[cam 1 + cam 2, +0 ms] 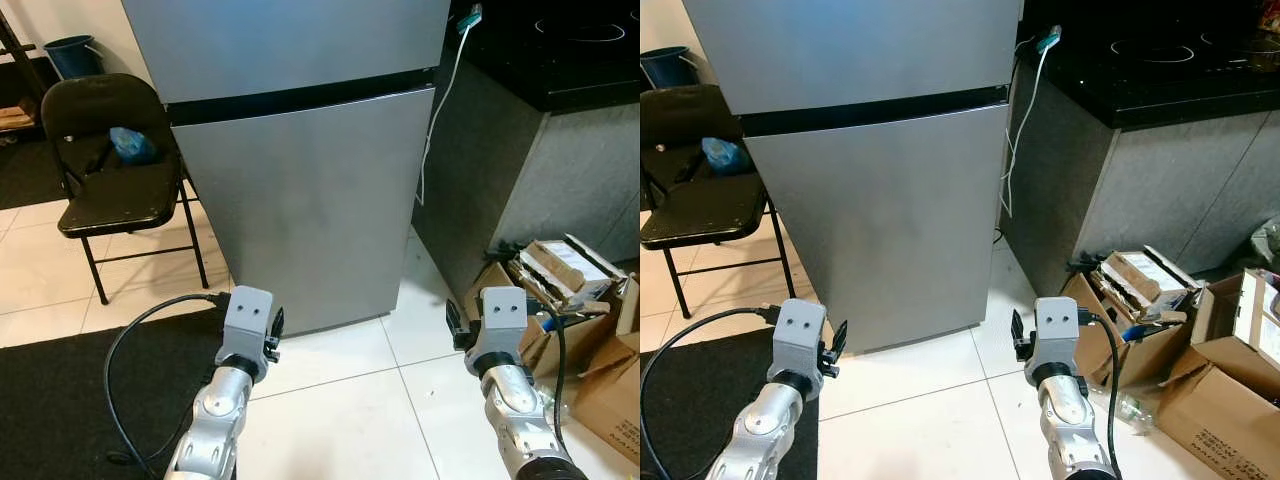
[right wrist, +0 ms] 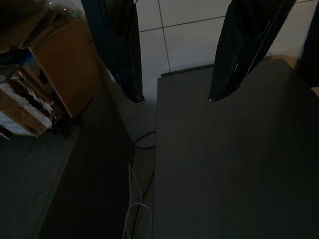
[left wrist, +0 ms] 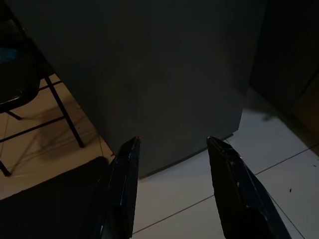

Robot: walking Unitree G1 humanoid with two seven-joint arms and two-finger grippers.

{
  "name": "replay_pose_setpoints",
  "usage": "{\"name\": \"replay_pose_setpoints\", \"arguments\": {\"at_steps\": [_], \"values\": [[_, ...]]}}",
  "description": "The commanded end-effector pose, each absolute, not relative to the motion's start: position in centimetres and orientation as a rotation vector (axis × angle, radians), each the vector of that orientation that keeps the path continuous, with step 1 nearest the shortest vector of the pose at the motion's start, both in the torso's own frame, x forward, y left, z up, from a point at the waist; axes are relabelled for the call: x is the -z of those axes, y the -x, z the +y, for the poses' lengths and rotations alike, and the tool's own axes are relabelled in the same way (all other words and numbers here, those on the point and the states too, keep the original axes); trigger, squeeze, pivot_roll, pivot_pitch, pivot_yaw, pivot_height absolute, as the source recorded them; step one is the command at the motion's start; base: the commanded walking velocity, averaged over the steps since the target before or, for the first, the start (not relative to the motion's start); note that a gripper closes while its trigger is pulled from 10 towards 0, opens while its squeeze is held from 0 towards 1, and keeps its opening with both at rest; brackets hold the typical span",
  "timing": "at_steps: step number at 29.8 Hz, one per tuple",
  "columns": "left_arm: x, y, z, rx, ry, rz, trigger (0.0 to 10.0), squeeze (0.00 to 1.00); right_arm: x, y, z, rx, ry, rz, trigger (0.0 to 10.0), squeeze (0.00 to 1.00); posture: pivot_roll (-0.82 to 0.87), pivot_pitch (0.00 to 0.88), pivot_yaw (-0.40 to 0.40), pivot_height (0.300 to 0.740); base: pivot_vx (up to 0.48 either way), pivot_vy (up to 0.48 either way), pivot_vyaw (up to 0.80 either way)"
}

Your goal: Restocking fridge

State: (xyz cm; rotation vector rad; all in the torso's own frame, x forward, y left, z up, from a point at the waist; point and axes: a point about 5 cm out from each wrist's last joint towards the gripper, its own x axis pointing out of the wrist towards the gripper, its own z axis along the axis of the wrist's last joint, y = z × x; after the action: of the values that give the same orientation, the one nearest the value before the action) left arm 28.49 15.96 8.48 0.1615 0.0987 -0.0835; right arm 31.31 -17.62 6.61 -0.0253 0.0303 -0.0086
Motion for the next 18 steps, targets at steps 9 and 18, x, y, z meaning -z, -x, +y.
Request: {"name": "replay_pose_setpoints", "arguments": {"at_steps": [9, 18], "values": [[-7.16, -28.08, 15.8, 0.059, -0.145, 0.161, 10.0, 0.0, -5.55, -30.68, -17.82, 0.021, 0.025, 0.082, 10.0, 0.0, -0.11, 0.083, 0.03, 0.74, 0.0, 0.0, 0.0], [-7.06, -28.07, 15.73, 0.055, -0.144, 0.167, 10.0, 0.0, -5.25, -30.61, -18.03, 0.031, 0.04, 0.108, 10.0, 0.0, -0.11, 0.085, 0.03, 0.74, 0.0, 0.0, 0.06]]}}
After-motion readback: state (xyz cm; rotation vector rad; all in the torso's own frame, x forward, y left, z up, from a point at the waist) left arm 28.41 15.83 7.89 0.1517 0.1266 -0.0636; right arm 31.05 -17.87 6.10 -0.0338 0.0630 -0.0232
